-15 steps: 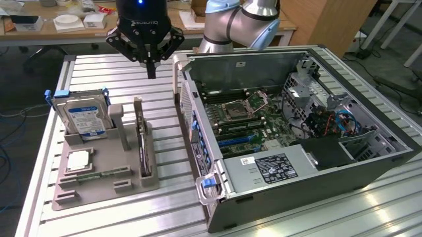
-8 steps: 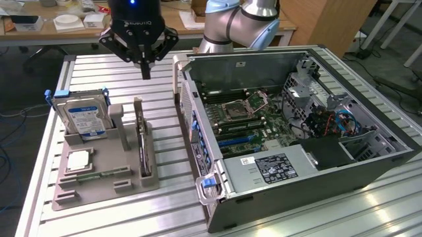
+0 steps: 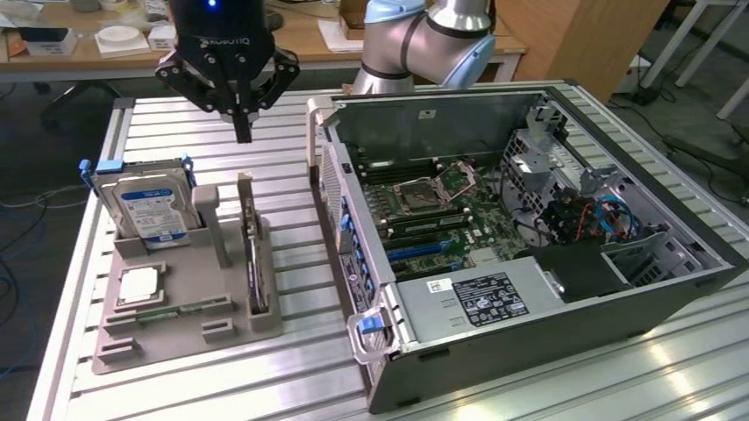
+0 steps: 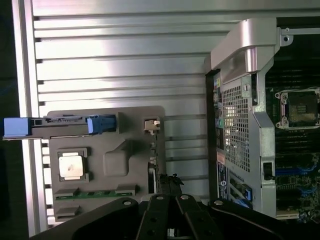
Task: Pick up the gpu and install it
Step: 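Reach for the gpu, then pick up the gpu and move the gpu toward the slot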
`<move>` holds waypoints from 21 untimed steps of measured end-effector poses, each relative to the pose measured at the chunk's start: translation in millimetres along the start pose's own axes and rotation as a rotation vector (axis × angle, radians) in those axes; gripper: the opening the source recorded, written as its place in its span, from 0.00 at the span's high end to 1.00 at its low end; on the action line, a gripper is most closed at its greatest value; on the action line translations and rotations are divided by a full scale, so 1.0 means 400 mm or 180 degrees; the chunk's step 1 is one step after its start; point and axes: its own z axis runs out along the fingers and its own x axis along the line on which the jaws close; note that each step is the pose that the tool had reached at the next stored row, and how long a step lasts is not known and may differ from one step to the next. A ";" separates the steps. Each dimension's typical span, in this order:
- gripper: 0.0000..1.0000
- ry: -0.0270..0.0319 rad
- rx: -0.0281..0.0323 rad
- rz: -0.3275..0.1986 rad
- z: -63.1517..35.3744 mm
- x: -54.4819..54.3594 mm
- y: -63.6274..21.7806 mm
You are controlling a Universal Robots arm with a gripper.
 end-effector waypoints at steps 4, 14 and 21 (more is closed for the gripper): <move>0.90 0.0000 0.0000 -0.0003 0.000 0.014 -0.001; 0.90 0.0000 0.0000 -0.0008 -0.001 0.037 -0.003; 0.90 0.0000 0.0000 -0.0008 -0.001 0.037 -0.003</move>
